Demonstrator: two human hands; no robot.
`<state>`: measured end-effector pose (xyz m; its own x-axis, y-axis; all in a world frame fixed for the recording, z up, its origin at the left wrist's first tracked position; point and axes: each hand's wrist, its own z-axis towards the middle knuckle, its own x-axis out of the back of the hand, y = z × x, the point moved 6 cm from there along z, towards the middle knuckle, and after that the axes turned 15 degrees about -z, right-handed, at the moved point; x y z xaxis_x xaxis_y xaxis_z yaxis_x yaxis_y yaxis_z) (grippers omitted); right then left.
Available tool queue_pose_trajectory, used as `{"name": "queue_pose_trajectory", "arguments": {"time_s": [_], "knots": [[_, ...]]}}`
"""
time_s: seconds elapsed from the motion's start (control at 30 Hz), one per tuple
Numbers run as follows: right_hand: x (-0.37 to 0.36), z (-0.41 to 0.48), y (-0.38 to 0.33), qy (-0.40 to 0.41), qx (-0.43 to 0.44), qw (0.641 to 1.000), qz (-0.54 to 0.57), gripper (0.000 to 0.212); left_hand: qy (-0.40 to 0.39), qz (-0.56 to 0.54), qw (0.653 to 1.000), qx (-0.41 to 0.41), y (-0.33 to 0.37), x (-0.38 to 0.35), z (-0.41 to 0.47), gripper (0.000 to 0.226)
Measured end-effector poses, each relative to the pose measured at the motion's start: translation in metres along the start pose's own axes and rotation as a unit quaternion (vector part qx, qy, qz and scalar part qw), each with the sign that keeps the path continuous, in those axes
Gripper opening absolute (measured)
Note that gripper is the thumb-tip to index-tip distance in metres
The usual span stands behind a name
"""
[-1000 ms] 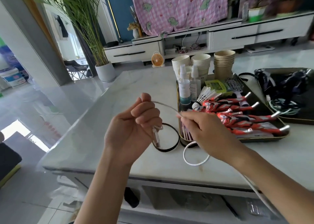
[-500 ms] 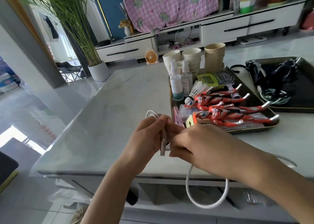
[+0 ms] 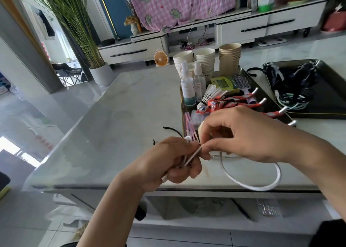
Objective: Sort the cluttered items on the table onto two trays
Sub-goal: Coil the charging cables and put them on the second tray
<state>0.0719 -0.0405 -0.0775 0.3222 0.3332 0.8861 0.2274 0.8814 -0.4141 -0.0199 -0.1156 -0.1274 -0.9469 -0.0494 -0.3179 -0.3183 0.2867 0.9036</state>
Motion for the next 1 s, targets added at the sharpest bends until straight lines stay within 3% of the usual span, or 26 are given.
{"name": "queue_pose_trajectory", "arguments": {"time_s": [0.1,0.23,0.43,0.57,0.67,0.7,0.77,0.87,0.93,1.0], "knots": [[0.001,0.0,0.01,0.0,-0.019,0.994,0.107,0.006,-0.027,-0.048,0.997,0.049,-0.008,-0.002,0.002,0.04],[0.012,-0.002,0.024,0.017,-0.041,0.988,0.145,0.018,-0.151,-0.134,0.973,0.114,-0.008,-0.017,-0.008,0.04],[0.039,-0.008,0.039,0.142,-0.068,0.973,0.171,0.015,-0.324,-0.221,0.916,0.08,0.006,-0.058,-0.028,0.048],[0.03,-0.008,0.051,0.166,-0.133,0.925,0.314,0.022,-0.311,-0.259,0.914,-0.015,0.021,-0.071,-0.035,0.036],[0.011,-0.007,0.049,0.1,-0.184,0.861,0.463,0.023,-0.25,-0.296,0.919,-0.081,0.03,-0.065,-0.032,0.022],[0.007,-0.009,0.046,0.076,-0.193,0.856,0.474,0.02,-0.209,-0.306,0.924,-0.096,0.034,-0.06,-0.031,0.023],[0.002,-0.011,0.044,0.045,-0.2,0.888,0.412,0.018,-0.131,-0.327,0.929,-0.114,0.037,-0.047,-0.029,0.027],[0.001,-0.013,0.041,0.027,-0.179,0.974,0.138,0.019,-0.107,-0.356,0.919,-0.128,0.038,-0.032,-0.023,0.031],[-0.002,-0.013,0.032,0.009,-0.136,0.99,-0.021,0.025,-0.077,-0.366,0.917,-0.142,0.037,-0.013,-0.017,0.032],[-0.007,-0.016,0.018,-0.017,-0.105,0.99,-0.093,0.03,-0.023,-0.373,0.912,-0.167,0.038,0.003,-0.011,0.036]]}}
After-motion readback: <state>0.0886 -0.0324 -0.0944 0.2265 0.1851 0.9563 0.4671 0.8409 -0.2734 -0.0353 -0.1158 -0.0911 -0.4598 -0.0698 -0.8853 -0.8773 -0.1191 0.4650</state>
